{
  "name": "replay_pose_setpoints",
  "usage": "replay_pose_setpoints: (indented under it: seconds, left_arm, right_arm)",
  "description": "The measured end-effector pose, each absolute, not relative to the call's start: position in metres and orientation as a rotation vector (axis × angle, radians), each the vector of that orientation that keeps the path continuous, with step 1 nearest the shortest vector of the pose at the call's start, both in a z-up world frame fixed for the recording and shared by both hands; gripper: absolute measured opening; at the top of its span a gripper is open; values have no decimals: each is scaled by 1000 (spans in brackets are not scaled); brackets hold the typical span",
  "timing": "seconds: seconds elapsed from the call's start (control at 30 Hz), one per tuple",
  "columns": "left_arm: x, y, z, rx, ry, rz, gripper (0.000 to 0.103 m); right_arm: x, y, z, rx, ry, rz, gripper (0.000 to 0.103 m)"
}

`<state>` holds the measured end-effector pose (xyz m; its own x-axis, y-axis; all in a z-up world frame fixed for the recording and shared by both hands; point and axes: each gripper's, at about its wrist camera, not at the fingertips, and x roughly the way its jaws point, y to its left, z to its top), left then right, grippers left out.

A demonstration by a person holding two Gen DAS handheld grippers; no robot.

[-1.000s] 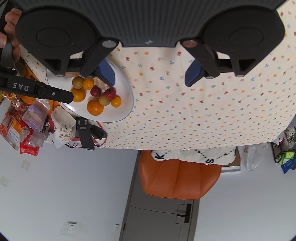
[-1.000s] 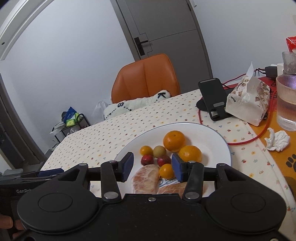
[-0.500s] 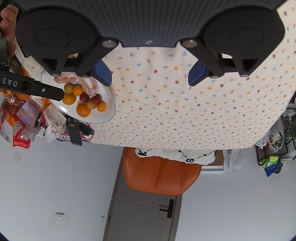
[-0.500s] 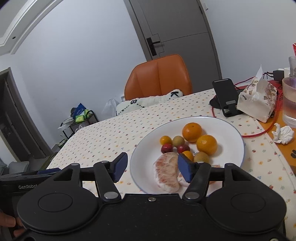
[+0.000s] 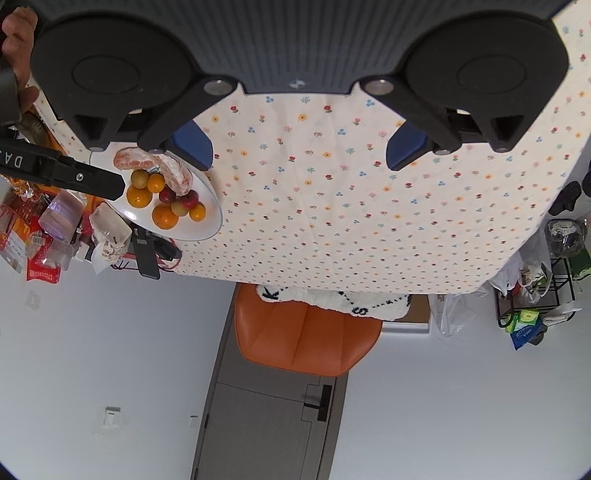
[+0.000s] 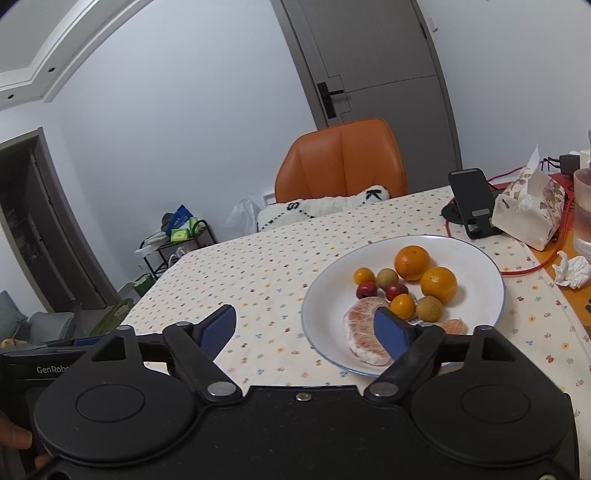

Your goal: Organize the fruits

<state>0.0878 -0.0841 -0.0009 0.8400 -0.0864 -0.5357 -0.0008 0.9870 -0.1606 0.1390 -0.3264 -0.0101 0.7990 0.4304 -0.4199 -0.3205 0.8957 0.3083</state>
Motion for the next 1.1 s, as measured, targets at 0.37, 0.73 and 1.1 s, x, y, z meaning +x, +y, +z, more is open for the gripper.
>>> replay_pose_setpoints:
  seconds: [0.37, 0.73, 1.1]
  left_arm:
    - [57, -65, 17, -174, 526, 5, 103]
    - [25, -56, 37, -152, 493, 25, 103]
    - [-5, -49, 51, -148, 474, 60, 103]
  right_arm:
    - [117, -311, 8, 212, 473, 451, 103]
    - [94, -301, 24, 192, 468, 496, 103]
    - [72, -298, 37, 132, 480, 542, 103]
